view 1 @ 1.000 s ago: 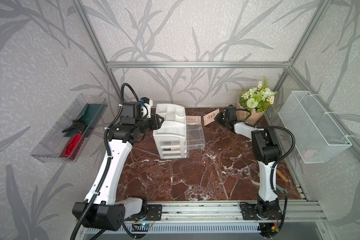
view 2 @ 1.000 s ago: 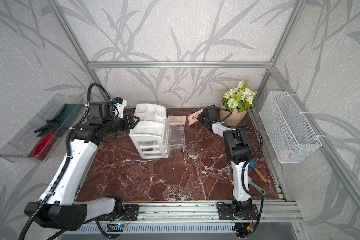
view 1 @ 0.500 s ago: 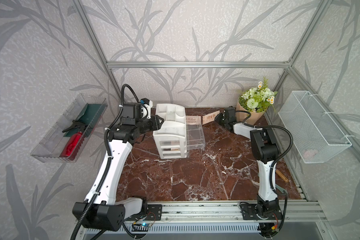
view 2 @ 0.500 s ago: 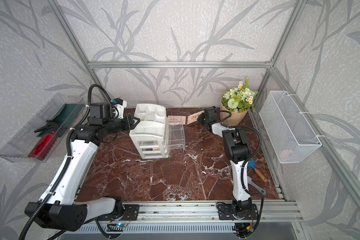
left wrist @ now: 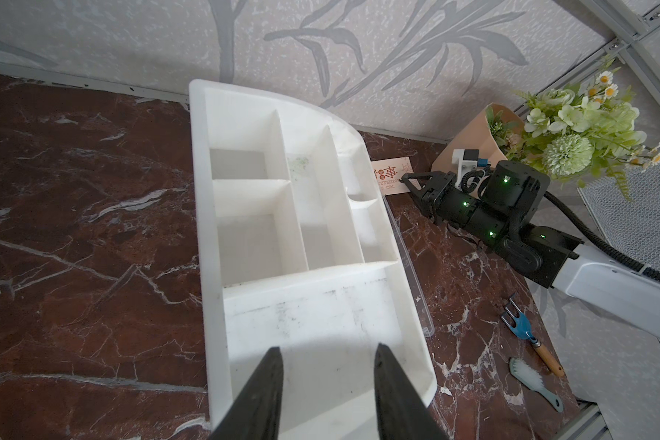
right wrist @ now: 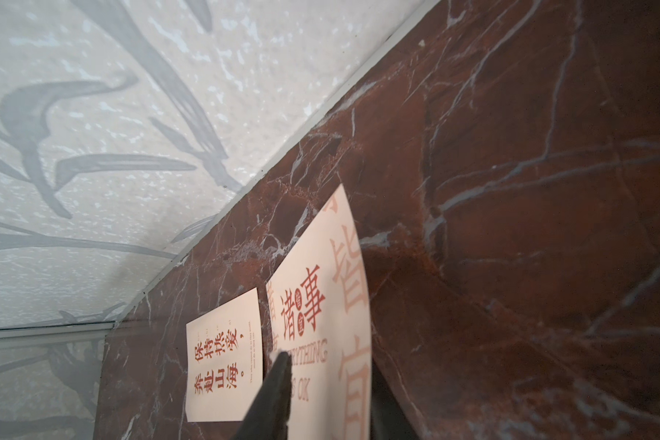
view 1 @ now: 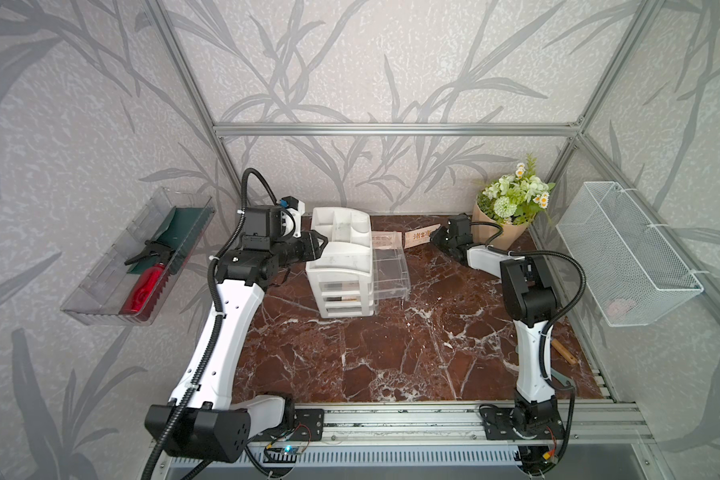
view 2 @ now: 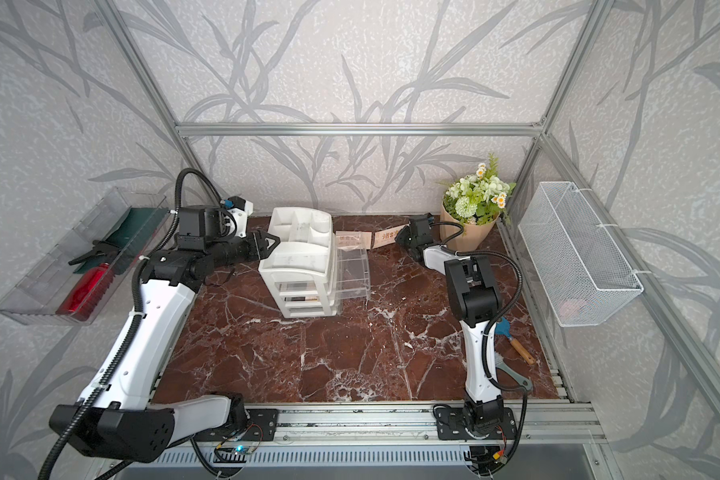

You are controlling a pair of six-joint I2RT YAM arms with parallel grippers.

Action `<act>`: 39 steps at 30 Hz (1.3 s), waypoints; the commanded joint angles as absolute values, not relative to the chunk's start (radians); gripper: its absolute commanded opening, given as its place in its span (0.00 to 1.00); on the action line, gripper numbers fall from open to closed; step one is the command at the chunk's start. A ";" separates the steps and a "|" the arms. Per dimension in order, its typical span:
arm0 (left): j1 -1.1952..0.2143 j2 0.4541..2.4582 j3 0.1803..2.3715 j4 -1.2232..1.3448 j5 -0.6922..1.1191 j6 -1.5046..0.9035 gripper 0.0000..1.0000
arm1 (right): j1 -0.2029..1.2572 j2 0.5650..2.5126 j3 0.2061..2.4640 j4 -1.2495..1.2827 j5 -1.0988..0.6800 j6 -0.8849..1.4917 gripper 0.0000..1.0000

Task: Take the postcards out of the drawer
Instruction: Place the postcard at the center of the board.

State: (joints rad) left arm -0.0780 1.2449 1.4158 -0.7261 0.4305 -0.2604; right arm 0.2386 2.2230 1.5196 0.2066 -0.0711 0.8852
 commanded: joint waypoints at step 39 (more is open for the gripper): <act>-0.066 1.257 1.532 -0.868 0.211 -0.182 0.42 | 0.189 2.053 1.429 0.143 -0.100 0.777 0.45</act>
State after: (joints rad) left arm -0.0708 1.2484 1.4818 -0.8036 0.3031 -0.2222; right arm 0.1905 2.1162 1.4528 0.1284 -0.0605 0.8089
